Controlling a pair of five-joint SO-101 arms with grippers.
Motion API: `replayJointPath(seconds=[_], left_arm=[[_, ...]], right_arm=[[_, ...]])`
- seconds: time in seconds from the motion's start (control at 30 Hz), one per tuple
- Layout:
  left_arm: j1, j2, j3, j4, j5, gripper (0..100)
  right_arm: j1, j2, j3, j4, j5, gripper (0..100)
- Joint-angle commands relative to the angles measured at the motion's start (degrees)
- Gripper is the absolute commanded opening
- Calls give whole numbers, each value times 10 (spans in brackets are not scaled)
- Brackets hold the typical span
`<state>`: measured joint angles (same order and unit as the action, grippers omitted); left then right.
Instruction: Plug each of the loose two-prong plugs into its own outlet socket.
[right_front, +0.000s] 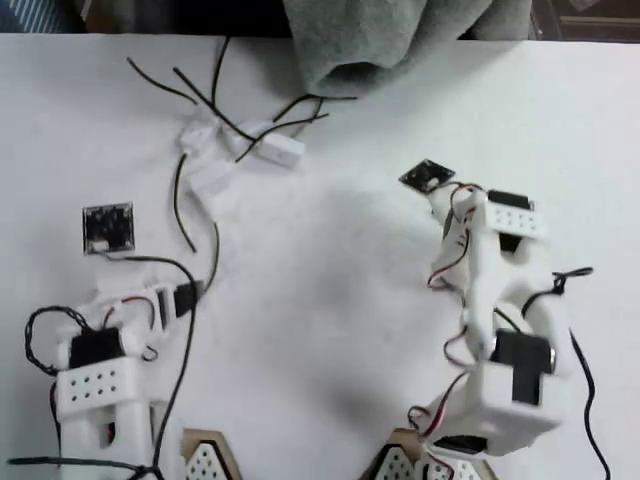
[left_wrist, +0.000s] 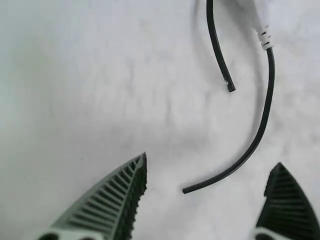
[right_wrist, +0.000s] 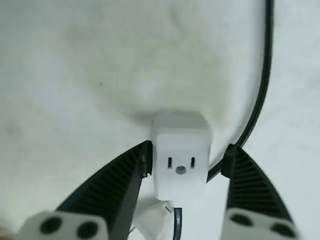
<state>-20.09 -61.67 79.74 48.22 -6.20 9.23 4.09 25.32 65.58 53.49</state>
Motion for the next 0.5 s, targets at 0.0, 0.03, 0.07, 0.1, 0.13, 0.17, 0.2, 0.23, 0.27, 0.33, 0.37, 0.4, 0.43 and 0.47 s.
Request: replayJointPath(seconds=[0.0,0.03,0.07,0.1,0.13,0.17,0.2,0.23,0.27,0.33,0.37,0.4,0.43,0.47], left_arm=[[-3,-31,4,-14,4,365],[0,-36,4,-12,4,365],[6,-39,4,-11,4,365],[11,-44,11,-12,4,365],[17,-48,15,-15,4,365],[23,-51,18,-16,4,365],[28,-55,19,-16,4,365],[32,-59,20,-16,4,365],[36,-64,23,-16,3,365],[43,-71,25,-14,3,365],[43,-74,29,-16,3,365],[43,-78,30,-16,3,365],[43,-82,32,-16,3,365],[43,-85,32,-15,3,365]], right_arm=[[18,66,-81,27,24,166],[22,85,-87,24,25,136],[27,103,-96,19,26,113],[35,120,-105,14,37,95],[45,136,-115,14,51,90],[53,148,-128,15,61,89],[58,158,-145,18,62,88],[59,160,-164,27,57,87],[58,160,-185,46,43,87],[37,152,-244,106,-4,87],[25,143,-280,143,-33,87],[12,134,-316,179,-62,87],[-3,124,-358,217,-91,87],[-20,114,-399,251,-118,87]])
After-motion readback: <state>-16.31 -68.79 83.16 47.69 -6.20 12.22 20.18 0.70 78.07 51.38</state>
